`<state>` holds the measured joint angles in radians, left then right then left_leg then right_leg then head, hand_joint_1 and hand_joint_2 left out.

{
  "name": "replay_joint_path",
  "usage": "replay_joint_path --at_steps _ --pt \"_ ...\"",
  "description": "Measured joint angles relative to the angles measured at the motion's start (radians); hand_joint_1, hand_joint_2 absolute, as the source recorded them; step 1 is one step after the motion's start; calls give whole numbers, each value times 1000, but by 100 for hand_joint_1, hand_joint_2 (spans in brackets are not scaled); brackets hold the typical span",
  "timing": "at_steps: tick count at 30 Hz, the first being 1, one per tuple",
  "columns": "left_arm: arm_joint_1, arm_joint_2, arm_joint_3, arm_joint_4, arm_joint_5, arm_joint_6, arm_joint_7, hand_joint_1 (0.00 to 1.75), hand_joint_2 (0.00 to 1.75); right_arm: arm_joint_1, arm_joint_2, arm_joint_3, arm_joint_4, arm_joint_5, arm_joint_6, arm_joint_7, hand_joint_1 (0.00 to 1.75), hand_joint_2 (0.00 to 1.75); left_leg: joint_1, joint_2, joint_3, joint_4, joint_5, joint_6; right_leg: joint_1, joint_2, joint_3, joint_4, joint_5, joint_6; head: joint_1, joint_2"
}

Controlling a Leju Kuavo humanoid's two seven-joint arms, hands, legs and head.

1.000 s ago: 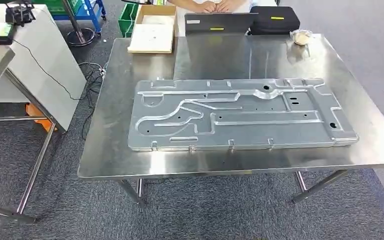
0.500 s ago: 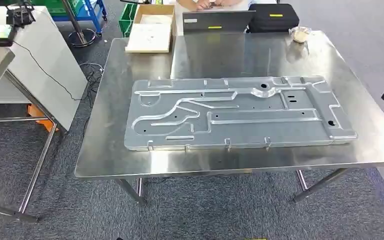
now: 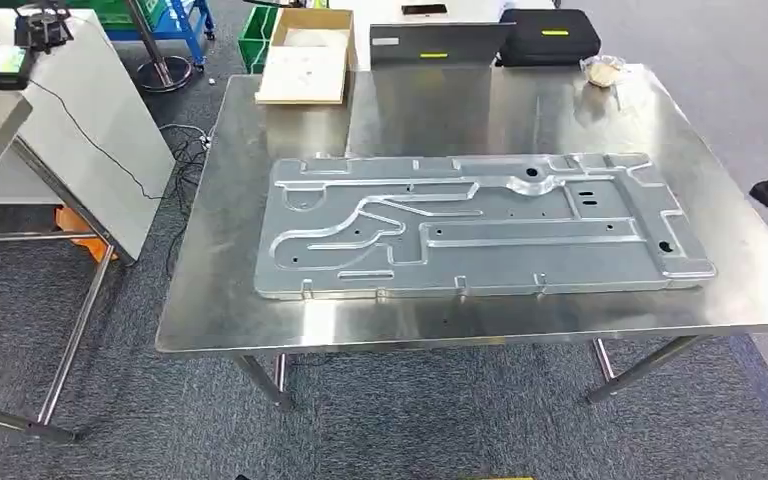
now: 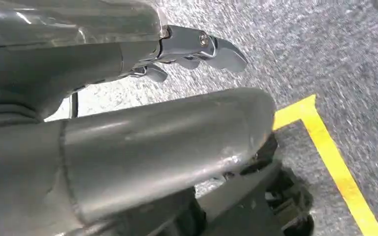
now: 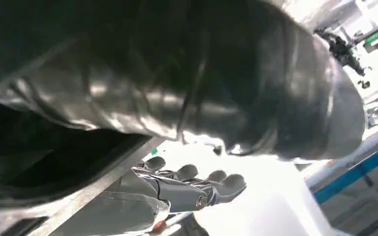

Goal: Take the parts from the cabinet and place them on the table.

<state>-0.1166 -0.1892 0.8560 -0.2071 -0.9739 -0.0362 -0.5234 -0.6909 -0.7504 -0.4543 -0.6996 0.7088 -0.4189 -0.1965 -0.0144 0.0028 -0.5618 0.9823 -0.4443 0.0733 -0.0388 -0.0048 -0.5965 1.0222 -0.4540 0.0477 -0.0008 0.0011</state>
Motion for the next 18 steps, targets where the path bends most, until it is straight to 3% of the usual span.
replay_joint_path --at_steps 1,3,4,5,6,7,9,10,11,13,15,16,18 --pt "0 0 0 0 0 0 0 0 0 -2 0 0 -1 0 0 -2 0 0 -2 1 3 -8 5 5 1 1 -11 26 -24 0 0 0" --pt "-1 -1 1 0 0 0 0 0 0 -4 0 0 -2 -5 2 -4 0 0 -2 1 1 -9 8 8 1 3 -75 169 -103 6 0 0" --pt "-1 -2 1 0 -2 0 0 0 0 -1 3 0 -1 -7 9 -4 0 0 -3 1 0 -8 7 9 0 3 -109 240 -131 10 0 0" --pt "-1 -2 1 0 -2 0 0 0 0 1 6 0 -1 -12 22 -4 0 0 -3 1 0 -6 6 8 0 2 -132 284 -138 13 0 0" --pt "0 -2 1 0 -3 0 1 0 0 2 9 0 -1 -15 30 -4 0 0 -3 1 -1 -3 5 6 -1 2 -133 282 -122 15 0 0" --pt "1 -2 1 0 -5 -1 1 0 0 2 9 0 -1 -19 37 -4 0 0 -3 1 -1 3 1 4 -3 2 -108 228 -81 17 0 0" --pt "1 -3 1 0 -5 -2 1 0 0 -9 8 0 -1 -32 80 6 0 0 -2 0 -1 19 -12 -3 -6 -1 -18 52 8 18 0 0" --pt "1 -3 1 0 -5 -2 1 0 0 -16 11 0 2 -35 115 18 0 0 -4 0 -6 25 -17 -10 -3 -4 1 18 -13 12 0 0" --pt "-3 -3 1 0 -5 -2 0 0 0 -27 12 0 6 -35 153 34 0 0 -9 0 -12 39 -21 -15 6 3 -4 9 -4 1 -1 0" --pt "-3 -3 2 0 -5 -5 0 0 0 -50 14 0 28 -35 224 68 0 0 -9 1 -15 34 -20 -20 7 4 -9 17 -5 -10 0 0" --pt "-4 -3 2 0 -5 -5 0 0 0 -63 14 0 40 -34 240 75 0 0 -10 1 -20 42 -28 -29 -4 2 -10 12 -1 -21 0 0" --pt "-4 -3 2 0 -5 -5 -1 0 0 -73 14 0 46 -34 249 79 0 0 -9 -3 -28 68 -49 -38 -4 1 -9 11 0 -26 0 0" --pt "-4 -3 2 0 -5 -6 -3 0 0 -99 14 0 66 -36 287 98 0 0 -1 -3 -90 202 -124 -47 -3 0 -11 11 -1 -33 0 0"
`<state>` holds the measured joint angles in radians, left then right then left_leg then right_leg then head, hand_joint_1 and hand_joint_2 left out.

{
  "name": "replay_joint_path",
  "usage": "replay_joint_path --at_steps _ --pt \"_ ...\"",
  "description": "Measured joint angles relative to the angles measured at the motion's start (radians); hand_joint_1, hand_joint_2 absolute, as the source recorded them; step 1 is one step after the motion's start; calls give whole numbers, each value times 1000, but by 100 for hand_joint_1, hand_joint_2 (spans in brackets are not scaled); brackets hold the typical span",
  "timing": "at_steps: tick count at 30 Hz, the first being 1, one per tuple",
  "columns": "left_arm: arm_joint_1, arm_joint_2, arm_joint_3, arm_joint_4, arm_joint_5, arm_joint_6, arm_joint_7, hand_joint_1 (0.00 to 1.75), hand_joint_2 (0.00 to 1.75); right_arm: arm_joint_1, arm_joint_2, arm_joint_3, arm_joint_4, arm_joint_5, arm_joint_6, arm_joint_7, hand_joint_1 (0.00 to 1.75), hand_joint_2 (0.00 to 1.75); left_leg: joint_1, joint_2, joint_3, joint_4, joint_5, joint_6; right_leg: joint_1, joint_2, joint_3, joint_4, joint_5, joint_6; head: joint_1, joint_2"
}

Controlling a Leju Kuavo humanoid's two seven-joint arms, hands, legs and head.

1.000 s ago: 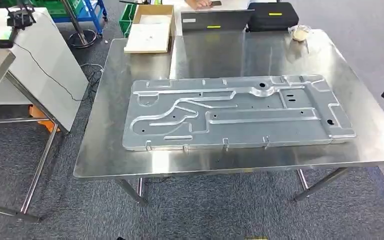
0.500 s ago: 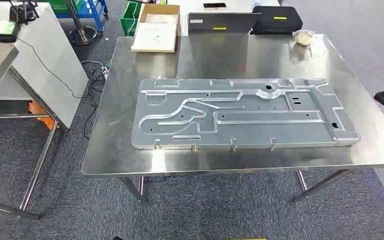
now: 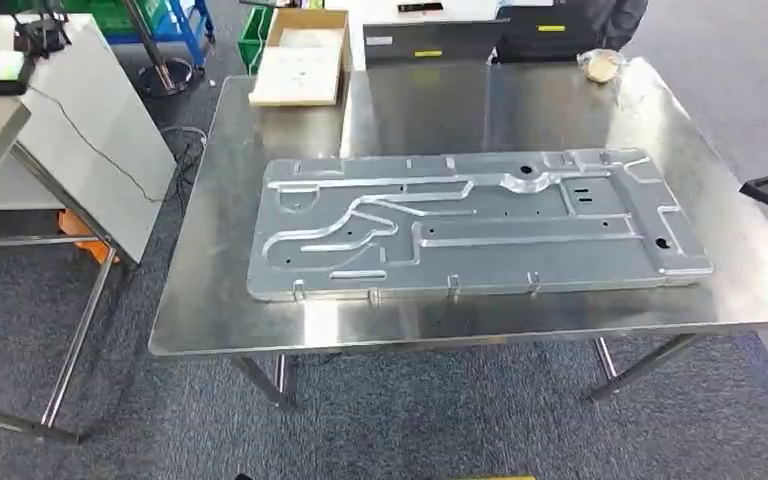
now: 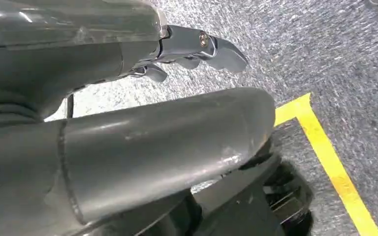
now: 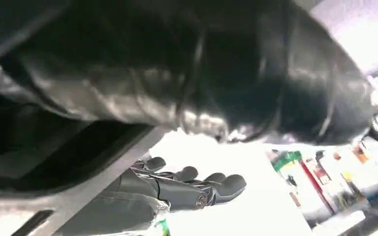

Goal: Take the parts from the cabinet and place them on the table.

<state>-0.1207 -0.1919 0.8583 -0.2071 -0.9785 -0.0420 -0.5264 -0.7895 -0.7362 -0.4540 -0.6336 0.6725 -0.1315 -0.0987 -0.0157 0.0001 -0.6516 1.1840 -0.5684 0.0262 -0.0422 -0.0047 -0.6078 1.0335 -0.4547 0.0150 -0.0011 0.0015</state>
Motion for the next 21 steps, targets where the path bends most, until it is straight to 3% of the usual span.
replay_joint_path --at_steps 1,2,4,7,8,9,10,13,14,15,16,18,19,20,21 --pt "1 0 1 0 0 -1 0 0 0 -13 0 0 15 0 16 11 0 0 3 0 -42 89 -37 -3 1 0 -1 0 0 0 0 0" --pt "2 0 2 0 0 -1 0 0 0 -19 0 0 28 2 18 15 0 0 4 0 -72 148 -52 -3 2 0 -1 0 0 0 0 0" --pt "3 0 2 0 0 -1 0 0 0 -23 0 0 39 2 16 13 0 0 5 0 -73 142 -27 -1 3 0 0 1 0 0 0 0" --pt "3 0 3 0 0 -1 0 0 0 -24 0 0 40 2 16 13 0 0 6 0 -68 132 -19 0 3 0 0 1 0 0 0 0" --pt "3 0 3 0 0 -1 0 0 0 -24 0 0 43 2 14 11 0 0 6 0 -58 107 -2 1 4 0 0 1 0 0 0 0" --pt "1 1 4 0 3 0 0 0 0 -33 1 0 59 1 6 3 0 0 -1 -6 56 -145 112 30 5 1 3 0 -1 1 0 0" --pt "-1 3 4 0 3 1 -1 0 0 -38 2 0 63 -1 3 -1 0 0 -3 -5 66 -159 102 34 10 2 0 0 0 6 0 0" --pt "0 3 5 0 3 1 -2 0 0 -36 3 0 72 -10 -5 -23 0 0 -7 -4 65 -166 108 37 5 4 2 -12 8 28 0 0" --pt "-1 1 5 0 3 1 -3 0 0 -33 3 0 72 -13 -8 -29 0 0 -5 -3 73 -185 118 43 5 4 8 -22 12 36 0 0" --pt "-1 1 5 0 3 1 -3 0 0 -30 3 0 72 -16 -10 -32 0 0 3 -1 85 -207 131 45 0 0 8 -12 1 36 1 0" --pt "-2 1 5 0 3 1 -3 0 0 -34 2 0 72 -18 -11 -36 0 0 2 -1 88 -215 136 52 5 2 -9 24 -29 35 0 0" --pt "-3 0 6 0 3 1 -3 0 0 -37 2 0 72 -22 -12 -42 0 0 2 -1 88 -214 135 52 7 3 -80 179 -108 40 0 0" --pt "-4 0 7 0 3 1 -3 0 0 -30 4 0 72 -23 -8 -43 0 0 0 -1 87 -213 134 53 7 3 -110 242 -129 42 1 0" --pt "-4 0 8 0 3 1 -3 0 0 -24 6 0 72 -24 -2 -44 0 0 0 -2 87 -210 133 53 7 3 -125 267 -126 44 0 0" --pt "-3 0 10 0 3 1 -3 0 0 -21 8 0 72 -24 2 -45 0 0 0 -2 86 -205 131 52 6 3 -114 243 -100 44 1 0"
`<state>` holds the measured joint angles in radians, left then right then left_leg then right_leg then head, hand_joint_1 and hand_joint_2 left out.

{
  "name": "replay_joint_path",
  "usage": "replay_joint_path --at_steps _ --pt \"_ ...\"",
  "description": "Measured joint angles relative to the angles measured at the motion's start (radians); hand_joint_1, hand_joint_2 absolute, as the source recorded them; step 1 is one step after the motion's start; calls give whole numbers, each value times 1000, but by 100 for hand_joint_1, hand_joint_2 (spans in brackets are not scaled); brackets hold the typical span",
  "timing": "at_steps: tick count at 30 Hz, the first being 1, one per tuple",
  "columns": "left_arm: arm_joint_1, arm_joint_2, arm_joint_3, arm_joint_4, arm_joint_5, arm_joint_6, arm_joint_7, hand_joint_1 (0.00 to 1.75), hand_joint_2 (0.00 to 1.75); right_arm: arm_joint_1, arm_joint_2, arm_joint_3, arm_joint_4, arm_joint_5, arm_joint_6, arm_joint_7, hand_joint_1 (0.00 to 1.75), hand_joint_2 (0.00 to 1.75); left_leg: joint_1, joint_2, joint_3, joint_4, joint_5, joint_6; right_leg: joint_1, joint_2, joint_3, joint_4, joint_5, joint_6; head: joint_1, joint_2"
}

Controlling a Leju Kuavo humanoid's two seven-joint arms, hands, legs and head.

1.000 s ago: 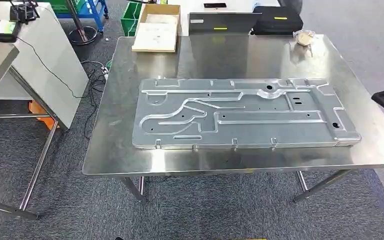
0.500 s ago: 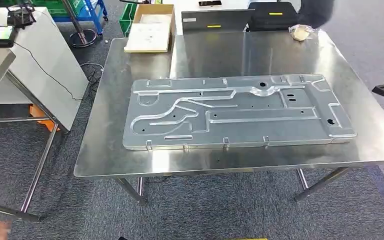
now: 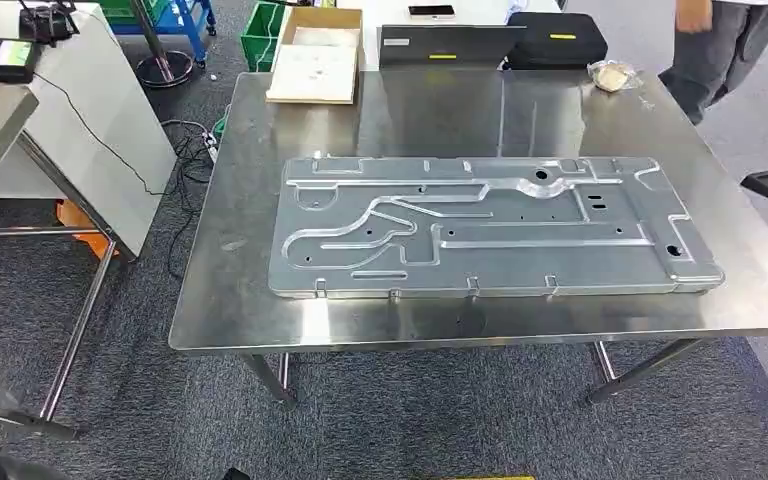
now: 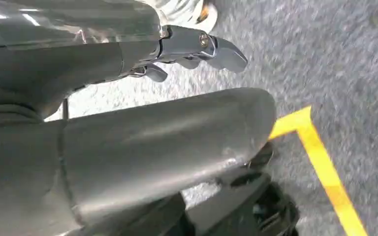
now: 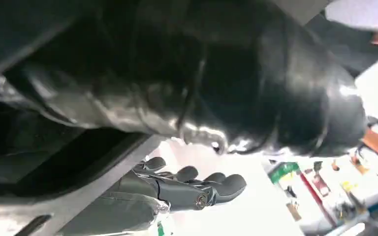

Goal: Take the parts from the cabinet and place them on the table.

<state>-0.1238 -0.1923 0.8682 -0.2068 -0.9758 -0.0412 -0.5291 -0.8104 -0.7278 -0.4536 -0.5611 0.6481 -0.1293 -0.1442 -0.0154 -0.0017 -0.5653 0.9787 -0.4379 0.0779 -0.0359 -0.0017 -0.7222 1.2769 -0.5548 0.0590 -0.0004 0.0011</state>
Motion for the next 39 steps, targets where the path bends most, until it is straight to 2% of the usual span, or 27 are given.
replay_joint_path --at_steps 2,3,4,5,7,9,11,13,14,15,16,18,19,20,23,25,26,27,29,30,31,33,34,35,36,38,39 --pt "1 -1 2 0 0 0 0 0 0 -1 0 0 -1 -1 2 -2 0 0 0 0 0 15 -11 -4 -1 -2 84 -160 91 0 0 0" --pt "1 -2 2 0 0 0 0 0 0 -3 0 0 -2 -2 2 -2 0 0 0 -1 -1 26 -19 -10 -1 -4 121 -243 108 -2 0 0" --pt "-1 -2 3 0 0 0 0 0 0 -5 2 0 -1 -4 3 -3 0 0 -6 -2 -7 30 -23 -15 5 -6 128 -244 90 -7 0 0" --pt "-3 -2 5 0 0 0 -1 0 0 -4 0 0 -4 -7 2 -6 0 0 -6 -3 -12 40 -25 -18 11 0 123 -248 97 -17 -2 0" --pt "-2 -2 9 0 0 0 -2 0 0 1 6 0 -5 -12 2 -16 0 0 -5 -3 -12 36 -24 -25 13 1 119 -243 95 -26 -1 0" --pt "-2 -2 10 0 0 1 -2 0 0 5 8 0 -8 -13 1 -19 0 0 -7 -3 -16 46 -36 -37 1 -1 121 -248 100 -38 -1 0" --pt "-4 -2 10 0 -1 2 -2 0 0 6 10 0 -15 -13 0 -22 0 0 -2 -3 -53 133 -92 -49 0 -2 122 -249 98 -48 -1 0" --pt "-3 -2 10 0 -3 2 -1 0 0 7 15 0 -20 -13 0 -27 0 0 5 -3 -132 299 -164 -56 2 -3 121 -248 98 -49 -1 0" --pt "-1 -2 10 0 -3 2 -1 0 0 8 18 0 -21 -13 0 -29 0 0 6 -3 -158 349 -176 -57 3 -3 121 -248 98 -49 -1 0" --pt "0 -2 10 0 -3 2 -1 0 0 11 22 0 -21 -12 -2 -31 0 0 7 -3 -166 357 -162 -55 4 -2 122 -248 98 -49 -1 0" --pt "-1 -2 10 0 -3 1 -1 0 0 13 25 0 -23 -11 -4 -31 0 0 7 -3 -149 312 -127 -52 6 -1 123 -248 98 -49 -1 0" --pt "-3 -2 10 0 -3 1 -1 0 0 14 30 2 -32 -8 -8 -31 0 0 2 -4 -63 126 -30 -34 9 0 126 -248 97 -48 -1 0" --pt "-3 0 10 0 -3 0 -2 0 0 15 33 5 -36 -7 -11 -32 0 0 -2 -5 -32 55 -13 -20 6 0 127 -249 97 -48 0 0" --pt "-4 3 10 0 -2 0 -2 0 0 12 38 8 -38 -7 -18 -32 0 0 -2 -1 -21 41 -20 -19 14 2 125 -249 96 -42 -1 0" --pt "-3 3 11 0 -2 0 -2 0 0 19 51 16 -45 -7 -24 -34 0 0 -5 -1 -21 35 -16 -16 7 3 128 -260 103 -24 -1 0" --pt "-4 2 11 0 0 0 -3 0 0 25 52 18 -53 -7 -30 -34 0 0 3 3 -2 -6 8 -7 7 1 127 -249 90 -16 0 0" --pt "-4 2 12 0 0 0 -3 0 0 22 51 18 -53 -6 -32 -34 0 0 4 4 -1 -12 12 -1 5 1 108 -206 57 -15 0 0" --pt "-3 2 12 0 0 0 -3 0 0 22 51 18 -54 -8 -34 -34 0 0 4 3 -2 -12 13 0 6 2 70 -123 12 -10 0 0" --pt "-3 2 13 0 -1 0 -3 0 0 37 53 18 -54 -11 -34 -34 0 0 3 3 -3 -9 12 0 3 2 4 16 -38 0 0 0" --pt "-2 2 13 0 -1 0 -2 0 0 44 53 18 -54 -12 -34 -35 0 0 4 3 -4 -7 11 0 2 2 -4 27 -30 2 0 0" --pt "0 2 13 0 -2 0 -2 0 0 47 53 18 -54 -12 -34 -36 0 0 4 2 -4 -4 8 -1 -1 1 7 1 -4 5 0 0" --pt "2 1 13 0 -2 0 -2 0 0 46 52 18 -63 -14 -35 -39 0 0 6 2 -4 13 -4 -10 -8 -1 98 -178 95 10 0 0" --pt "2 1 13 0 -3 -1 -2 0 0 47 52 18 -66 -17 -35 -40 0 0 6 2 -7 25 -12 -18 -10 -6 130 -248 99 11 0 0" --pt "-1 1 13 0 -2 0 -2 0 0 45 54 18 -68 -19 -35 -42 0 0 -1 0 -14 37 -17 -25 3 -2 130 -252 95 1 0 0" --pt "0 1 13 0 -3 0 -2 0 0 48 52 18 -72 -22 -36 -42 0 0 -1 -1 -17 35 -17 -28 2 2 128 -246 94 -13 -1 0" --pt "2 1 13 0 -3 0 -2 0 0 60 52 18 -76 -29 -35 -45 0 0 0 0 -15 34 -16 -32 5 3 124 -244 94 -22 -1 0" --pt "3 1 13 0 -3 0 -2 0 0 64 52 18 -78 -31 -35 -45 0 0 -2 0 -17 39 -20 -37 -5 3 125 -248 97 -31 -1 0"
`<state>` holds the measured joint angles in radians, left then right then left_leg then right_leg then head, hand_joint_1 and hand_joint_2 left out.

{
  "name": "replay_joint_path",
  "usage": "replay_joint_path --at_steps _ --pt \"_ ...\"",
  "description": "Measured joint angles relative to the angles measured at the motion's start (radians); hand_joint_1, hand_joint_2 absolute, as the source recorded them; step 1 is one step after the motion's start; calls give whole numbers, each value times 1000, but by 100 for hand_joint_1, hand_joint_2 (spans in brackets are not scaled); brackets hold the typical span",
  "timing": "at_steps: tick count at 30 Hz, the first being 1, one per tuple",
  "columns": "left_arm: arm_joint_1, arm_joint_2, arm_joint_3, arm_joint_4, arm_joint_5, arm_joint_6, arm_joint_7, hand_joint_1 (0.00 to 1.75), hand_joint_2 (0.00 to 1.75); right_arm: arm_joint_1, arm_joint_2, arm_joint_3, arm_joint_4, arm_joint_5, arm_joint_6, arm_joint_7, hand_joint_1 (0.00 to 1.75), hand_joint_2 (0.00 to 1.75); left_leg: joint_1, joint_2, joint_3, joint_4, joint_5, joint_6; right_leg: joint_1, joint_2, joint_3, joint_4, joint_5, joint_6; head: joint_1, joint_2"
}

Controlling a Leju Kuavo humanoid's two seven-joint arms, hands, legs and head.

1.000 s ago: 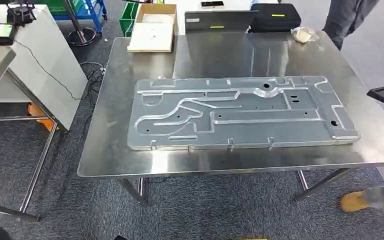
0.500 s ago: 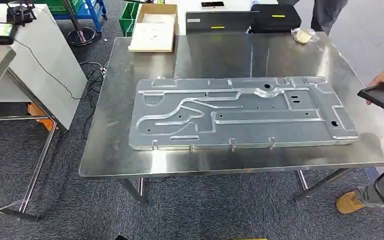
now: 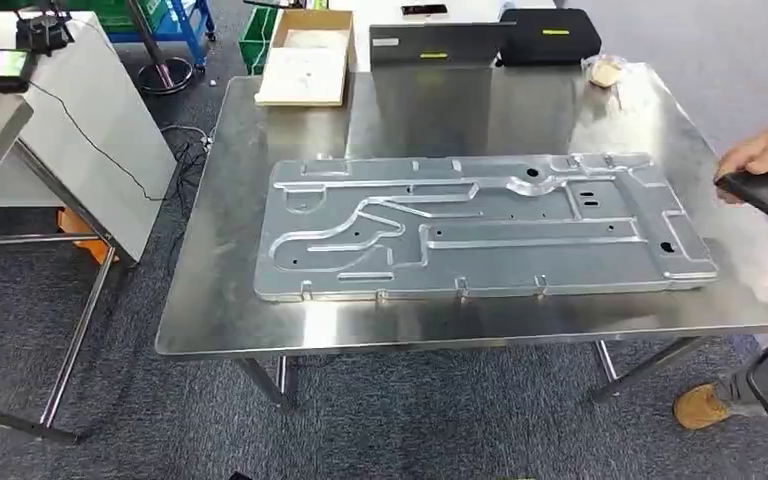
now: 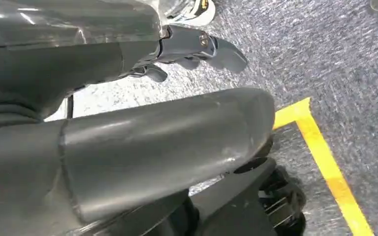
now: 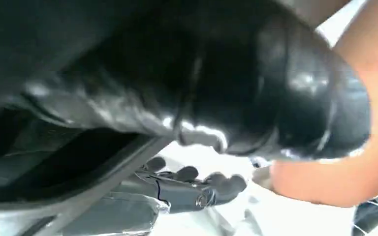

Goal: Take the parts from the cabinet and place them on the table.

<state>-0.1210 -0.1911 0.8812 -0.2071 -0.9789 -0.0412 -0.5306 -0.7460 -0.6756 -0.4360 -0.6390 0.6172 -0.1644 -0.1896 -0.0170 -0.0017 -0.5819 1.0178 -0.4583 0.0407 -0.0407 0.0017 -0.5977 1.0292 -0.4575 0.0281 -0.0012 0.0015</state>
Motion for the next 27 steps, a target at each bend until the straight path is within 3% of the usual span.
replay_joint_path --at_steps 2,5,6,7,8,10,11,12,14,15,16,17,20,21,22,23,25,26,27 --pt "0 0 0 0 0 0 0 0 0 1 -3 0 -7 -2 0 0 0 0 3 -1 -24 56 -45 -14 0 -2 0 -1 1 -13 0 0" --pt "2 0 0 0 0 0 0 0 0 2 -3 0 -10 -3 0 0 0 0 11 -1 -127 284 -151 -22 3 -2 -2 0 0 -17 0 0" --pt "3 0 0 0 0 0 0 0 0 5 -3 0 -10 -5 1 0 0 0 11 -1 -147 322 -152 -21 5 -2 -1 0 0 -17 0 0" --pt "3 0 0 0 0 0 0 0 0 10 -3 0 -14 -7 2 0 0 0 11 -1 -141 305 -131 -18 7 -1 0 0 0 -17 0 0" --pt "3 0 0 0 0 0 0 0 0 15 -3 0 -19 -7 2 0 0 0 11 -1 -114 245 -91 -12 9 0 1 0 -1 -18 0 0" --pt "1 0 0 0 0 -1 -2 0 0 19 -3 0 -26 -9 2 -1 0 0 5 -2 -23 50 4 12 16 2 5 0 -3 -18 0 0" --pt "0 3 0 0 0 -1 -2 0 0 24 -2 0 -27 -10 2 -1 0 0 0 -3 -2 6 -6 25 12 1 4 -2 -3 -17 1 0" --pt "0 4 0 0 0 0 -2 0 0 23 -3 0 -28 -11 0 -1 0 0 -2 -2 -1 -3 2 25 16 3 1 -3 1 -9 0 0" --pt "0 4 0 0 0 -1 -3 0 0 37 -2 0 -30 -12 -1 -2 0 0 -6 -1 -2 -4 2 25 7 2 1 -10 5 3 0 0" --pt "0 3 0 0 0 -1 -3 0 0 41 -3 0 -33 -12 -1 -2 0 0 -6 -1 2 -16 8 30 10 2 6 -19 9 10 0 0" --pt "0 2 0 0 0 -1 -3 0 0 46 -4 0 -35 -12 -3 -2 0 0 7 2 18 -49 26 33 7 1 8 -19 3 13 0 0" --pt "0 2 0 0 -1 0 -4 0 0 44 -4 0 -35 -13 -4 -4 0 0 4 4 24 -61 32 35 10 0 1 2 -14 13 1 0" --pt "-1 1 1 0 -3 0 -4 0 0 41 -6 0 -35 -15 -6 -4 0 0 4 5 24 -60 34 39 7 0 -98 210 -118 23 0 0" --pt "-1 1 0 0 -4 0 -4 0 0 46 -5 0 -35 -15 -6 -4 0 0 4 5 22 -58 33 38 5 -1 -127 266 -131 28 0 0" --pt "-1 1 1 0 -4 0 -4 0 0 49 -4 0 -34 -14 -6 -4 0 0 4 5 21 -54 30 37 3 -1 -132 270 -117 31 0 0" --pt "1 1 1 0 -5 0 -3 0 0 48 -4 0 -34 -15 -6 -4 0 0 4 5 21 -48 27 35 -1 -2 -114 229 -83 34 0 0" --pt "2 0 1 0 -5 -1 -3 0 0 45 -5 0 -34 -14 -8 -3 0 0 9 4 19 -27 12 23 -9 -5 -21 50 10 42 1 0" --pt "2 0 1 0 -5 0 -3 0 0 45 -2 0 -34 -13 -9 -3 0 0 7 2 14 -14 4 14 -8 -7 4 3 -4 43 1 0" --pt "-3 0 1 0 -5 0 -3 0 0 38 -1 0 -33 -12 -11 -2 0 0 1 1 7 -2 -1 10 2 -1 0 1 1 32 0 0"
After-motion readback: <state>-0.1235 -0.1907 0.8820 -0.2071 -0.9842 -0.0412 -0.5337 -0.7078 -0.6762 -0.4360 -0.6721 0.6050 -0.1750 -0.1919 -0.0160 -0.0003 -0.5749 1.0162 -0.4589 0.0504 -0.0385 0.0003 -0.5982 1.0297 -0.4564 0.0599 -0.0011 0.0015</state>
